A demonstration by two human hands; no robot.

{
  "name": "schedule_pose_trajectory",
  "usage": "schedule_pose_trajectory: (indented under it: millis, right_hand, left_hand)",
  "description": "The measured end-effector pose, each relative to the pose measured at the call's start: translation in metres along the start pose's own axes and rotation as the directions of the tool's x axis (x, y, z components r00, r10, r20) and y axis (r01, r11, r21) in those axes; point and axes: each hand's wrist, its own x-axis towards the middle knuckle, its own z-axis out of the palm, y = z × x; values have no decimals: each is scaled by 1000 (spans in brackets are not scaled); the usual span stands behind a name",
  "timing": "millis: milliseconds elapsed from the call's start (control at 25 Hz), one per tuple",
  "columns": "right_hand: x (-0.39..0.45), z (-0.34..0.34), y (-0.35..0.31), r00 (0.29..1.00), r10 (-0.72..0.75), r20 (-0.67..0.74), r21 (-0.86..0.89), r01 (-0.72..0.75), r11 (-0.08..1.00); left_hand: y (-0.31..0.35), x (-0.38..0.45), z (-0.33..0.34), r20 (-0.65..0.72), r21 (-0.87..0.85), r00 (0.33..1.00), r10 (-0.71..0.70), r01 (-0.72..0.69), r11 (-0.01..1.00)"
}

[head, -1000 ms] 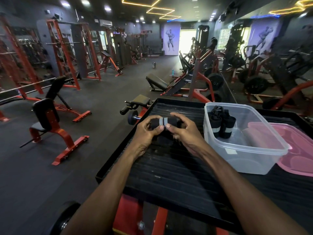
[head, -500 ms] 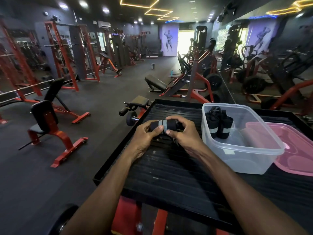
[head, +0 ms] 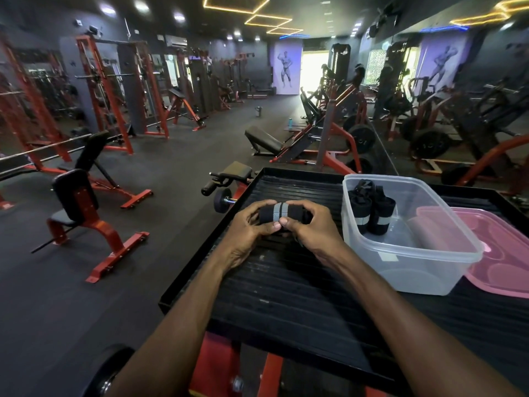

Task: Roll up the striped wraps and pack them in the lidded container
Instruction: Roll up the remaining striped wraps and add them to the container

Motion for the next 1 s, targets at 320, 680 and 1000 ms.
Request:
schedule_pose_trajectory:
  millis: [320,680,1000]
  right_hand:
    - [-7,2,-12,993,103,55,225,-113,968]
    - [-20,-17,-54,958,-251,-137,-353,189,916]
    - [5,-107,-88,983,-130,-127,-631,21,775]
  left_hand:
    - [3,-1,5,-99,120,992,80,-68,990]
    - [15,4,17,-6,-214,999,-46,44,976]
    - [16,54,58,-144,696,989,-37,128,707]
